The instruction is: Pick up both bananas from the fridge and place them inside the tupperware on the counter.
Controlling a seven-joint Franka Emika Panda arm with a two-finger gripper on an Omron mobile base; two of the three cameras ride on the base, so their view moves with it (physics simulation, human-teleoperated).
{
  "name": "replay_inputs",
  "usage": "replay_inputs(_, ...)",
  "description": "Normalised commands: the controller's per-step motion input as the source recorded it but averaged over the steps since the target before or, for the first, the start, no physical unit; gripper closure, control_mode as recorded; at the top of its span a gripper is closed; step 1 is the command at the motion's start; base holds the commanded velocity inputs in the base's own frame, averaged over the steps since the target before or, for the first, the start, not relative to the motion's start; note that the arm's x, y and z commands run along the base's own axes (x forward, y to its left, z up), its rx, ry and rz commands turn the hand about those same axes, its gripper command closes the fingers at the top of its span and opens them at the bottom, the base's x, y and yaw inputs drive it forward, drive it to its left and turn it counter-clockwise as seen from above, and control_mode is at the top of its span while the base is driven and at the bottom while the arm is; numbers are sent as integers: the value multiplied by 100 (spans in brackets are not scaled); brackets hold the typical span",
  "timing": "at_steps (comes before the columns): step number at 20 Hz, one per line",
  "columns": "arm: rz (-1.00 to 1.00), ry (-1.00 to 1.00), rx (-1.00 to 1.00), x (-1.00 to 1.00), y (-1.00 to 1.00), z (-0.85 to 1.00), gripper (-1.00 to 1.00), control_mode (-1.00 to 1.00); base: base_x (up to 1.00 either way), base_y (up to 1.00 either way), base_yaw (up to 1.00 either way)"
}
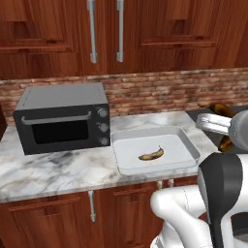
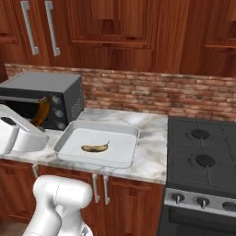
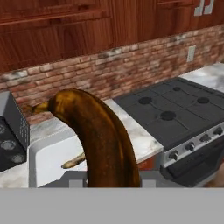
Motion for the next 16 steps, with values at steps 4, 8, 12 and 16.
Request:
replay_inputs(4, 0, 0, 0, 0, 0, 0, 100, 100, 77, -44, 16)
replay_inputs(8, 0, 0, 0, 0, 0, 0, 100, 100, 49, -15, 9)
replay_inputs(12, 0, 18, 0, 0, 0, -36, 100, -100, 0, 0, 0)
replay_inputs(16, 18, 31, 0, 0, 0, -59, 100, -100, 0, 0, 0)
